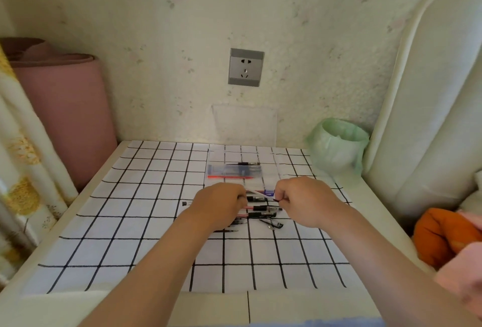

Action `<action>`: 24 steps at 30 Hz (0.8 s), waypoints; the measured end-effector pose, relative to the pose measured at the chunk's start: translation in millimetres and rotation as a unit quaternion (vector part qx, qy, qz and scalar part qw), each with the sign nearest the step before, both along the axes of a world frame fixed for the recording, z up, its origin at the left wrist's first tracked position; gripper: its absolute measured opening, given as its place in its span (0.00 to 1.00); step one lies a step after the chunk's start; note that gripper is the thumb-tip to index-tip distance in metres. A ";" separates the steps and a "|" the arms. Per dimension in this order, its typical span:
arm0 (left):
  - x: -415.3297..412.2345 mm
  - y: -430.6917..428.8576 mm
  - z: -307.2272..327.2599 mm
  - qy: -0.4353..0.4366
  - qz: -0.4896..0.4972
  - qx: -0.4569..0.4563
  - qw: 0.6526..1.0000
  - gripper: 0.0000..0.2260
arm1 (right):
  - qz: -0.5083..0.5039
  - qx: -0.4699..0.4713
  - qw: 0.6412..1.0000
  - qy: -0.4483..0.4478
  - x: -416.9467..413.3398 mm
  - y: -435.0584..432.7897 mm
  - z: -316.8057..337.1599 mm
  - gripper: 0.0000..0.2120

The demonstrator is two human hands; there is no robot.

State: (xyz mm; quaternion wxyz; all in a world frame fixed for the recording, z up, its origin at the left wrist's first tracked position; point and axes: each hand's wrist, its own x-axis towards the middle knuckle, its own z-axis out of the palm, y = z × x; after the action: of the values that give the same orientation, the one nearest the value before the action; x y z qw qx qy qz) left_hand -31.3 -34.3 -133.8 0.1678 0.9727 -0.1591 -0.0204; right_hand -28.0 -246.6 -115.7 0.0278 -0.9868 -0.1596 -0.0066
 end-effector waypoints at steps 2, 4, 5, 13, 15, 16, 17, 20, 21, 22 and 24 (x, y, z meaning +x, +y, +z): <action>-0.3 0.0 0.9 -0.001 0.004 0.000 1.000 0.12 | 0.005 0.007 1.000 0.004 -0.6 -1.0 1.1 0.08; -0.5 1.4 1.6 -0.005 0.005 0.005 1.000 0.11 | 0.010 0.008 1.000 0.008 -1.6 -1.1 1.8 0.08; -0.4 2.2 2.0 -0.007 0.005 0.004 1.000 0.11 | 0.014 0.007 1.000 0.010 -2.0 -1.0 2.0 0.08; -2.0 5.0 3.5 -0.008 -0.004 -0.011 1.000 0.10 | 0.030 0.004 0.999 0.015 -3.1 -0.2 3.1 0.09; -1.9 5.2 2.8 -0.002 -0.009 -0.016 1.000 0.11 | 0.031 0.005 0.999 0.018 -2.9 -1.5 3.6 0.09; -2.4 4.8 3.0 0.002 -0.011 -0.018 1.000 0.11 | 0.031 0.006 0.999 0.020 -2.9 -2.4 3.7 0.08; -2.8 4.1 3.6 0.006 -0.012 -0.021 1.000 0.11 | 0.029 0.007 0.999 0.022 -2.8 -3.3 3.5 0.08; -3.3 2.7 6.5 0.024 -0.019 -0.033 0.999 0.12 | 0.025 0.011 0.999 0.025 -2.5 -5.5 3.0 0.08; -3.5 2.3 7.5 0.033 -0.021 -0.038 0.999 0.12 | 0.024 0.010 0.999 0.026 -2.3 -5.9 2.8 0.07; -3.3 2.0 7.9 0.042 -0.024 -0.043 0.998 0.12 | 0.023 0.008 0.999 0.027 -2.3 -6.2 2.6 0.07; -2.7 1.7 8.1 0.055 -0.028 -0.053 0.997 0.12 | 0.023 0.004 0.999 0.027 -2.4 -6.6 2.4 0.07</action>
State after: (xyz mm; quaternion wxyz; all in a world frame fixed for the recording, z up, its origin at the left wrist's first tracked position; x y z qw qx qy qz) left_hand -34.0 -32.6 -125.7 0.2268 0.9550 -0.1779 -0.0704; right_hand -30.4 -253.3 -113.4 0.0358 -0.9826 -0.1812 0.0204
